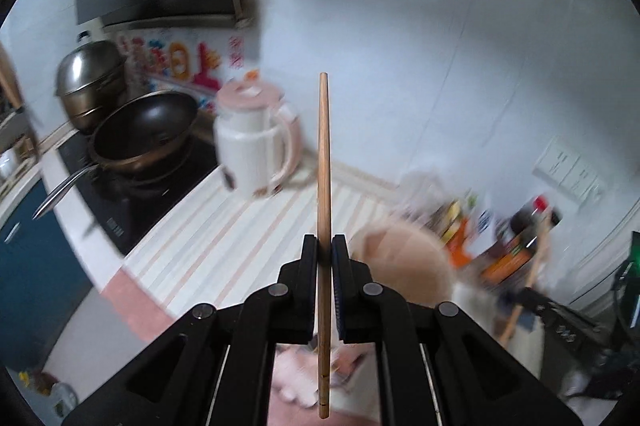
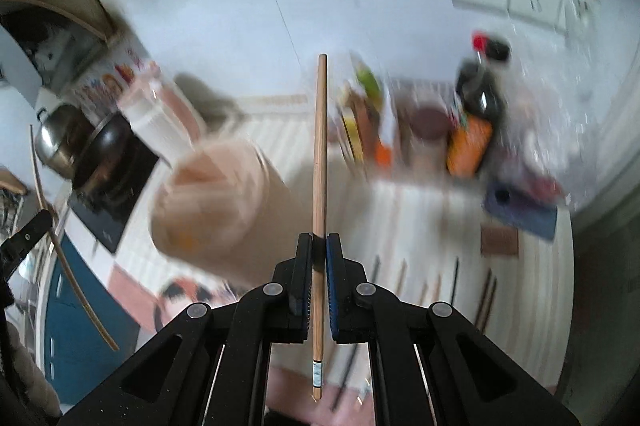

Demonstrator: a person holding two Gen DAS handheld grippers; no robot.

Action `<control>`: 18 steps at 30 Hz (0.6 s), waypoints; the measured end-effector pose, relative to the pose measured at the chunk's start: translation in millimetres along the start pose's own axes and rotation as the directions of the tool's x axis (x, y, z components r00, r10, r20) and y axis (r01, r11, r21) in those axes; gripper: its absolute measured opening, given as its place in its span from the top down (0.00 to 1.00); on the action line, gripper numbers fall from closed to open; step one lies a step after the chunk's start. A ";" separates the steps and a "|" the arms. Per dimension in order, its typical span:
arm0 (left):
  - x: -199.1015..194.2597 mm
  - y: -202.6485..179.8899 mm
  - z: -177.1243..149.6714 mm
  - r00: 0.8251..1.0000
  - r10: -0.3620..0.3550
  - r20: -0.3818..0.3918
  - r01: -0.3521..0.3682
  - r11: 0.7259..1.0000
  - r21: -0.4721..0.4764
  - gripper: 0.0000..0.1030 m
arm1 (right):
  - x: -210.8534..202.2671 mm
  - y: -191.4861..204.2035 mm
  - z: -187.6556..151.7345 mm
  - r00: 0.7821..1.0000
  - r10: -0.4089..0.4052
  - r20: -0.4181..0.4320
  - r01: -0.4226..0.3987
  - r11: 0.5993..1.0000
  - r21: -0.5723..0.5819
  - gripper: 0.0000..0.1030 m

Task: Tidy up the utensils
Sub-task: 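Lift both held chopsticks upright and carry them over the beige holder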

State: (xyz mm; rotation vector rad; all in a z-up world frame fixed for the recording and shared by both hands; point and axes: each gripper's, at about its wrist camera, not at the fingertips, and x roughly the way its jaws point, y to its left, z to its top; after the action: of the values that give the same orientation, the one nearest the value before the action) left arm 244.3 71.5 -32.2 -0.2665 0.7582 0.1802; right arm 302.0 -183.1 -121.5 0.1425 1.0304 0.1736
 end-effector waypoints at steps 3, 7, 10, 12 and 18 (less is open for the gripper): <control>4.4 -5.8 32.3 0.997 -0.069 0.025 0.070 0.998 -0.005 0.95 | -6.6 18.5 32.2 0.998 0.019 0.064 -0.021 1.000 0.018 0.93; 29.3 -14.7 66.8 0.986 -0.164 0.018 0.164 0.986 -0.015 0.95 | -7.7 37.0 74.6 0.988 0.029 0.149 -0.036 0.998 0.045 0.93; 50.3 -19.3 78.7 0.978 -0.208 0.012 0.209 0.978 -0.017 0.95 | -0.7 47.2 99.4 0.979 0.041 0.200 -0.057 0.996 0.074 0.93; 72.4 -21.9 84.7 0.974 -0.225 0.005 0.225 0.974 -0.012 0.95 | 5.5 51.1 110.1 0.972 0.042 0.229 -0.064 0.994 0.088 0.93; 129.9 -28.9 84.2 0.974 -0.227 -0.025 0.227 0.974 0.017 0.95 | 40.5 61.5 125.6 0.964 0.048 0.260 -0.080 0.990 0.115 0.93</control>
State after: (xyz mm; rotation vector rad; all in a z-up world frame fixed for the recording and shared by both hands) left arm 399.3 77.8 -59.4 -0.3347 0.7456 -0.0472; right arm 425.9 -119.0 -79.5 0.3046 0.7776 0.1452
